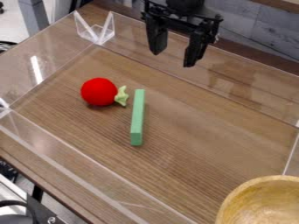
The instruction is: Move the red fruit to the right
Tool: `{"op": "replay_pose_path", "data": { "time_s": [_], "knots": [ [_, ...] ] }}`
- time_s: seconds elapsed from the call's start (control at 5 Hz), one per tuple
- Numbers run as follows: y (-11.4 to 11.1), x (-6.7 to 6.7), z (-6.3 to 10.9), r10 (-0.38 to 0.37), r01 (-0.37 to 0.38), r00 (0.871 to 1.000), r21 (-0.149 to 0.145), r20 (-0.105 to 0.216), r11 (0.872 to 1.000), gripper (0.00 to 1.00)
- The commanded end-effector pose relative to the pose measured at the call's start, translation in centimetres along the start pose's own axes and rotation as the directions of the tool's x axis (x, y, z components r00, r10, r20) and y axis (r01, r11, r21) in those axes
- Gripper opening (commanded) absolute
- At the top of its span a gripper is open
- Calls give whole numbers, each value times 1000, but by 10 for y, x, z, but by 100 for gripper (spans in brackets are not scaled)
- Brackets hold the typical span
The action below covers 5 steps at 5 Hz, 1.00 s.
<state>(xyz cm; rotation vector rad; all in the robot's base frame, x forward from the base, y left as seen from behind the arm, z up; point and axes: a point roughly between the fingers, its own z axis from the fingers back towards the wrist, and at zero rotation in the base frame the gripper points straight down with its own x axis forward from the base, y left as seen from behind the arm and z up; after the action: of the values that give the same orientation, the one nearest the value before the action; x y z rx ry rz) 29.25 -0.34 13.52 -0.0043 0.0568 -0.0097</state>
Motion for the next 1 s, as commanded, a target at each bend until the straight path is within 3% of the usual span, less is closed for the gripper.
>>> {"op": "replay_pose_path", "data": {
  "time_s": [0.0,0.2,0.4,0.6,0.8],
  "knots": [
    [10,0,-11,2,-3,1000,-5,-20,1000,100],
    [29,-19,-26,-81,80,997,-10,-22,997,100],
    [59,-41,-37,-164,164,986,2,22,986,100],
    [90,-52,-20,-143,143,988,10,54,990,100],
    [113,-58,-8,-156,156,986,-2,62,988,100]
  ]
}}
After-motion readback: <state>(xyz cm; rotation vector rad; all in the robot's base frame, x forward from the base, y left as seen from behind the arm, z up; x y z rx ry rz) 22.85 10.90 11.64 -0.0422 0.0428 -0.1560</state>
